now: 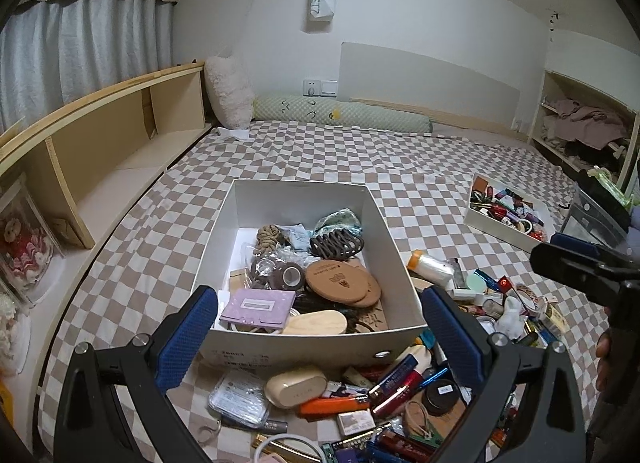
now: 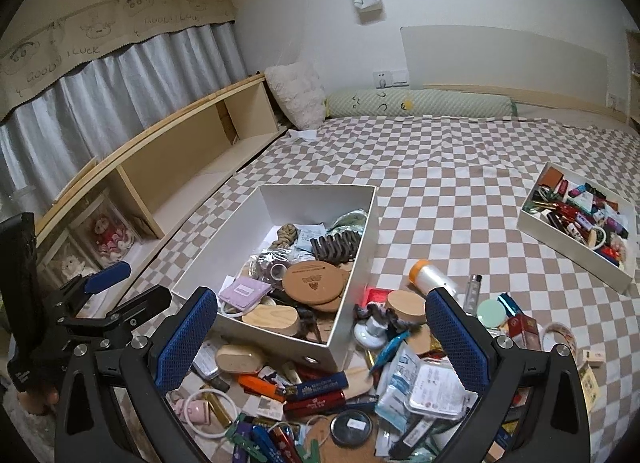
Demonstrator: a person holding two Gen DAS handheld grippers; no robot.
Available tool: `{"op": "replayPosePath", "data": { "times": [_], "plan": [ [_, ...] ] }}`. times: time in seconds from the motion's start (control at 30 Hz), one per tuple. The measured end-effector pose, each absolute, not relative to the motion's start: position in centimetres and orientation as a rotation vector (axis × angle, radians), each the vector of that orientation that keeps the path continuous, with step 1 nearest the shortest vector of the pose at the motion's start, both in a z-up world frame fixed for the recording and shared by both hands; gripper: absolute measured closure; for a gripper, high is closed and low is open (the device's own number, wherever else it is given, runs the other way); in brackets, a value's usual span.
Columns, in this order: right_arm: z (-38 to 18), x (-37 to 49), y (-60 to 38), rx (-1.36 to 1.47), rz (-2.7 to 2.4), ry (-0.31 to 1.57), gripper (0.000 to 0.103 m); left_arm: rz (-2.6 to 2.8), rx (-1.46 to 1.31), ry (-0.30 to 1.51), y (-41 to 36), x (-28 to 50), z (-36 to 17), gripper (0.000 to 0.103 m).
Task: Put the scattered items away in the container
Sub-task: 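Withdraw both tools from the white box back over the pile, then lower the left tool toward the black round tin while the right approaches the white-and-orange lighter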
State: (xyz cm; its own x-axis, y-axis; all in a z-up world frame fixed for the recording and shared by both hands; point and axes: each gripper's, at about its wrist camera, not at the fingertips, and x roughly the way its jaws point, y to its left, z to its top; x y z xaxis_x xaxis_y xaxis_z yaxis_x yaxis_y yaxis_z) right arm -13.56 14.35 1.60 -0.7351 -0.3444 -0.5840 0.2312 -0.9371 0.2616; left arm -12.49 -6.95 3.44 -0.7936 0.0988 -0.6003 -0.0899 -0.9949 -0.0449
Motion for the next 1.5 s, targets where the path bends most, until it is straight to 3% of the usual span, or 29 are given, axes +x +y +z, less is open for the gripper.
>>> {"op": "replayPosePath", "data": {
  "times": [1.07,1.5],
  "plan": [
    [0.8,-7.1,20.3,0.915,-2.750,-0.228,0.000,2.822,-0.874,-0.046,-3.2,-7.0,4.9,0.000],
    [-2.7,-4.3,23.2,0.948,-2.795,-0.223,0.000,2.766,-0.911,-0.066,-2.4,-5.3,1.2,0.000]
  ]
}}
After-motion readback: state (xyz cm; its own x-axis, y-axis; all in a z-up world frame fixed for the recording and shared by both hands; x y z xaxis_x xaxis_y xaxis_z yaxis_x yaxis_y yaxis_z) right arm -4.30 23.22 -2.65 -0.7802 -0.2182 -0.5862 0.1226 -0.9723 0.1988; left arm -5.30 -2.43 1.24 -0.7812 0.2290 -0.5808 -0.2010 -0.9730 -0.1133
